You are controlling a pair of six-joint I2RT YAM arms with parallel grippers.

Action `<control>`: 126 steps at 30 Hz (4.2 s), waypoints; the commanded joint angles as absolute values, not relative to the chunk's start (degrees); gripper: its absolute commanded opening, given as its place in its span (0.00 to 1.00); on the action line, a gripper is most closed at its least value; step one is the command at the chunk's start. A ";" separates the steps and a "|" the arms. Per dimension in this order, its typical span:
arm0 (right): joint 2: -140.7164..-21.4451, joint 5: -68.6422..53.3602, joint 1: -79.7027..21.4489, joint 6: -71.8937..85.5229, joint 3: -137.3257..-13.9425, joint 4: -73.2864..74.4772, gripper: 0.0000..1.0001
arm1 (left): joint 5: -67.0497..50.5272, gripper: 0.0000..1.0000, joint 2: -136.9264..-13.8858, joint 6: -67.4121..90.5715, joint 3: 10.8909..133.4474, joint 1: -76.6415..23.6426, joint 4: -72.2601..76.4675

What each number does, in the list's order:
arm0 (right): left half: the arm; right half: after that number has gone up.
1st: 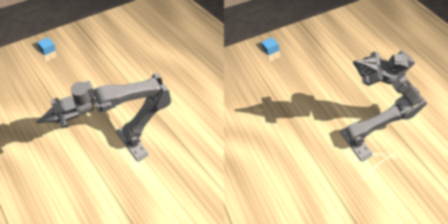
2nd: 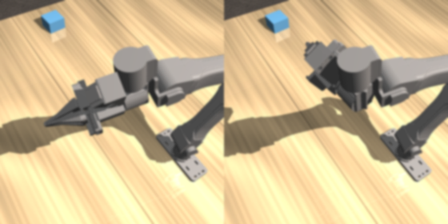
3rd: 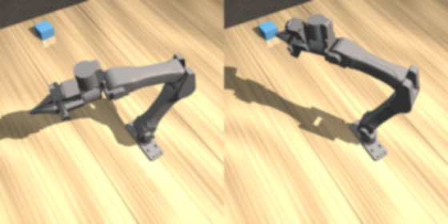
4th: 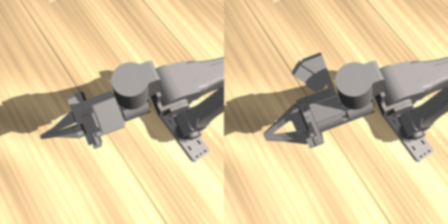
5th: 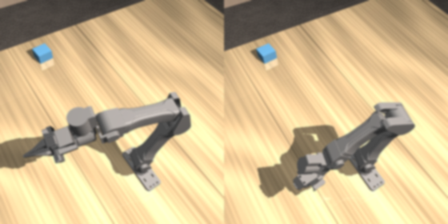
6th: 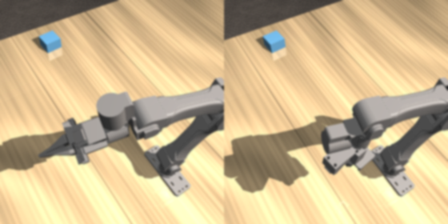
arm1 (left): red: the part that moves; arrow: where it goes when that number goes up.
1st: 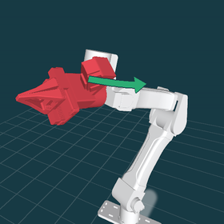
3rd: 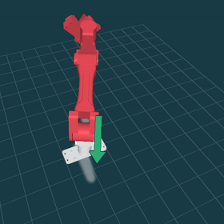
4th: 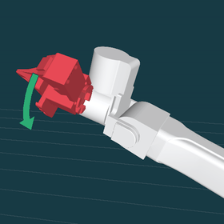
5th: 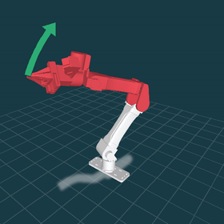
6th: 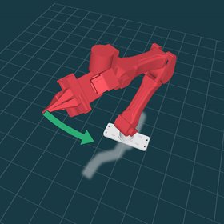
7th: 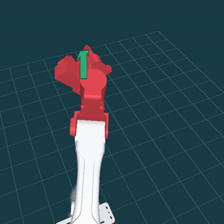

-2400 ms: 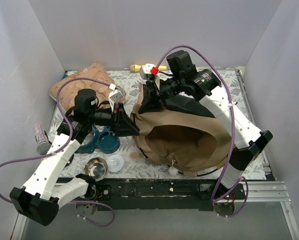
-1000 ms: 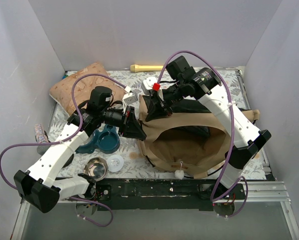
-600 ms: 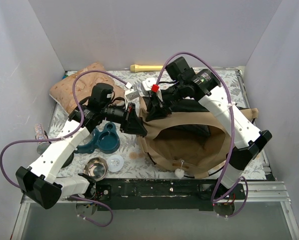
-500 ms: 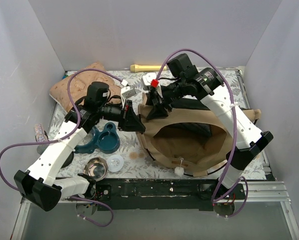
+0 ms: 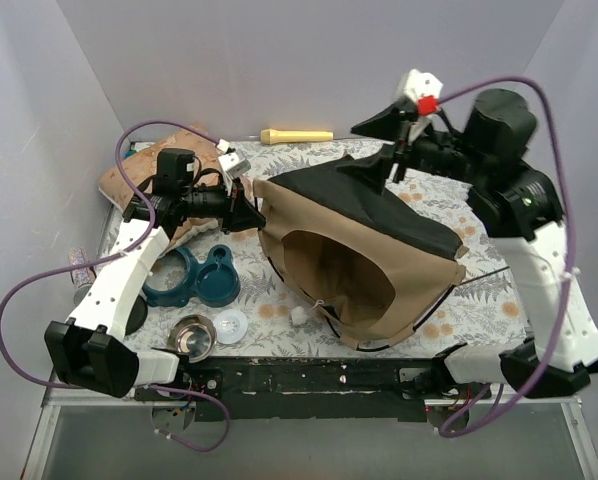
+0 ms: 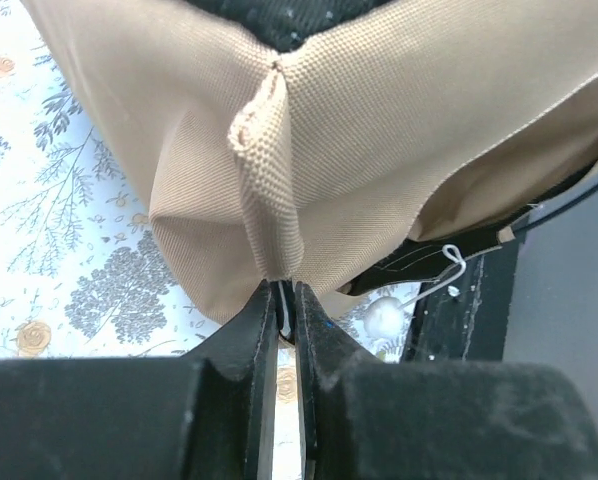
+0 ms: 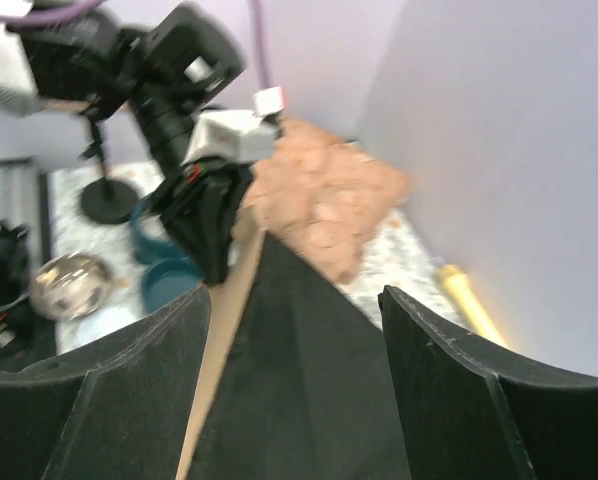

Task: Set up the pet tent

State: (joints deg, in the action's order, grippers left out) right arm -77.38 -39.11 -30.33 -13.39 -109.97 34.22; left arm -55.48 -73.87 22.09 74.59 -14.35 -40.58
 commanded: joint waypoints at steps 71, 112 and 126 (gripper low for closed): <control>-68.12 -33.58 22.94 3.54 -103.01 20.57 0.01 | -57.40 0.95 -62.94 26.01 64.62 -12.39 -39.20; -59.33 -56.34 0.09 0.18 -81.13 -7.29 0.01 | -58.09 0.96 -87.27 42.73 109.51 -22.58 -16.52; -67.32 -66.27 -3.07 6.51 -87.53 -11.16 0.01 | -45.89 0.98 -96.50 14.17 112.94 -27.33 -29.96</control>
